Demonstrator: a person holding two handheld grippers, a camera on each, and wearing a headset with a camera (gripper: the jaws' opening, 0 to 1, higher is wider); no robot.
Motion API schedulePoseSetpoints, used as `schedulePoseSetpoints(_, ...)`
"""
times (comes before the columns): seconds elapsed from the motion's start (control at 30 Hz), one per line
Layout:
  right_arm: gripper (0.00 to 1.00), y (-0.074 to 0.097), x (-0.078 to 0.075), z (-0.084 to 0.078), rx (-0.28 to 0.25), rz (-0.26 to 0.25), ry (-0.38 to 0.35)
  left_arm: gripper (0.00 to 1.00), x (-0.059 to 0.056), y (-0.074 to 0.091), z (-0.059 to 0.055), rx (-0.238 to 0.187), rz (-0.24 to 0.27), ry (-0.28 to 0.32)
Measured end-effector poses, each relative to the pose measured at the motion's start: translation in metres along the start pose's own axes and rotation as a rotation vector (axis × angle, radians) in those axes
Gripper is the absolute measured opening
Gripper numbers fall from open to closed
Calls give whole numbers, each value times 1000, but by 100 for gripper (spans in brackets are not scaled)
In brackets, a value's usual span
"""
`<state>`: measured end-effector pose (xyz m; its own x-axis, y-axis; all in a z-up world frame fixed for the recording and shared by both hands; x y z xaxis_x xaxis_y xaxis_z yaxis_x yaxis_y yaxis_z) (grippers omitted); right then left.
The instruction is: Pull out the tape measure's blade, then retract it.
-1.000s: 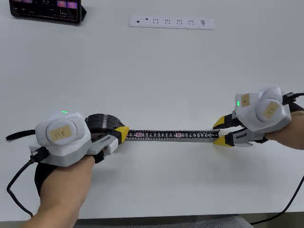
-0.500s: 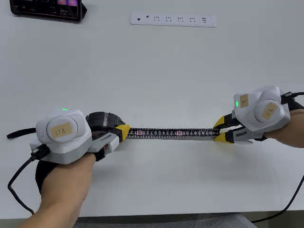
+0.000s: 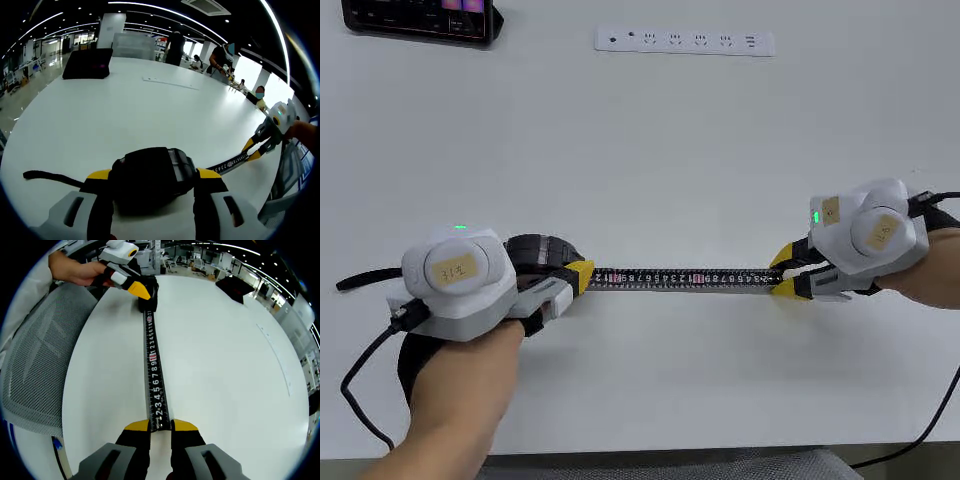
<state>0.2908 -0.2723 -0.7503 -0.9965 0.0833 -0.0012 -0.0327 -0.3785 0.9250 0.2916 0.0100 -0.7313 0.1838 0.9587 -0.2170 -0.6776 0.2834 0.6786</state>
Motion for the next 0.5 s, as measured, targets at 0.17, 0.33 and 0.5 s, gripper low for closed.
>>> schedulePoseSetpoints(0.17,11,0,0,0,1,-1,-4,60,0,0,0,9,1,-12)
schedulePoseSetpoints(0.33,11,-1,0,0,0,0,-6,58,0,1,0,22,3,-19)
schedulePoseSetpoints(0.5,11,-1,-1,0,-1,0,-7,58,0,1,0,20,-1,-20)
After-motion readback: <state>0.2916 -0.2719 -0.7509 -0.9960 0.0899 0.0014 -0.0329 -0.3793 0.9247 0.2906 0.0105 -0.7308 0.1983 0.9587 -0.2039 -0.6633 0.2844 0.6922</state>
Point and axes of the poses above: the centre of the closed fingertips' face, and the gripper's own axes: y roughly backward along the fingers, x roughly to its left, z roughly out of its top, the point moved 3 cm from there along y, roughly backward along the fingers, and after that the axes turned 3 degrees about x, right-handed, at the moved point
